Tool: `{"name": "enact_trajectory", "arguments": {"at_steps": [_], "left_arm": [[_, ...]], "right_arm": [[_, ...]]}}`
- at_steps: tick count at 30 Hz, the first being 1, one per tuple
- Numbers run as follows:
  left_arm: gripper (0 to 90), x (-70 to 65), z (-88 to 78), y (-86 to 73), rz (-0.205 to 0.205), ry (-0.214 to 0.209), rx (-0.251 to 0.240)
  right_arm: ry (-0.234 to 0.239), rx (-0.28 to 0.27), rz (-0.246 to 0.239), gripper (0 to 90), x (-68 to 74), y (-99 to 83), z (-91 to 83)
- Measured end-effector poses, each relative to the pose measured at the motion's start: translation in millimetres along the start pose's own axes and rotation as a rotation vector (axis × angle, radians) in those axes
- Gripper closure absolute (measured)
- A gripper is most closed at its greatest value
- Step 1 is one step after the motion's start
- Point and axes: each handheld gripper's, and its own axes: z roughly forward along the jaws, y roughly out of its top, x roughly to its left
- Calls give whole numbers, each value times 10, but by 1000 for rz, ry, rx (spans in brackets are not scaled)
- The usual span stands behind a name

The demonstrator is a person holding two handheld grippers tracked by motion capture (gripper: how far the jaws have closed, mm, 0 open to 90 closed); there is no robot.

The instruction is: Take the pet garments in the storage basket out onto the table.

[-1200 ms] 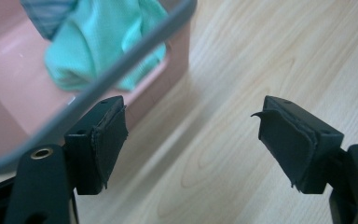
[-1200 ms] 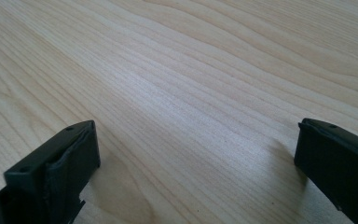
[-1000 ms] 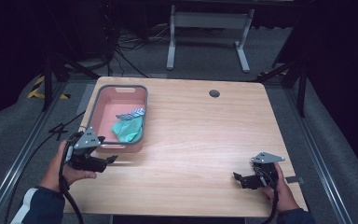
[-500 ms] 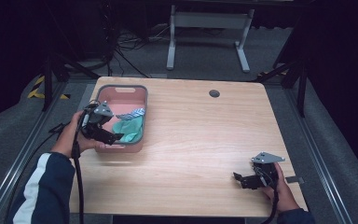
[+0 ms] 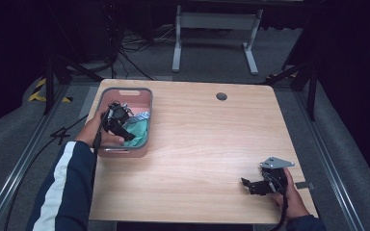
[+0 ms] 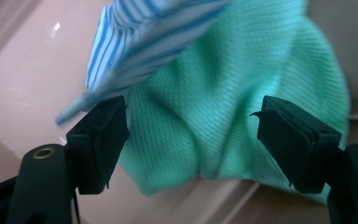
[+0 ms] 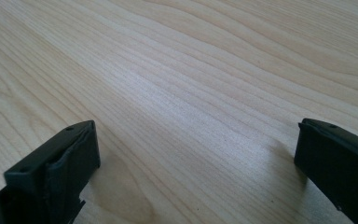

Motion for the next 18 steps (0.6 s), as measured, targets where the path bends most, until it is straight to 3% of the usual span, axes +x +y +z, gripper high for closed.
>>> {"name": "enact_trajectory", "arguments": {"at_steps": [3, 6, 9, 11, 13, 18], "left_arm": [[262, 57, 64, 26, -14, -14, 29], [289, 70, 135, 45, -5, -3, 79], [298, 72, 201, 58, -23, 15, 112], [307, 90, 222, 61, -26, 18, 115], [345, 88, 239, 56, -35, -6, 114], [502, 91, 218, 51, -29, 4, 112]], "right_arm": [[-1, 0, -1, 2, -1, 0, 0], [-1, 0, -1, 2, -1, 0, 0], [-1, 1, -1, 2, -1, 0, 0], [0, 1, 0, 2, -1, 0, 0], [0, 0, 0, 2, 0, 0, 0], [-1, 1, -1, 2, -1, 0, -1]]}}
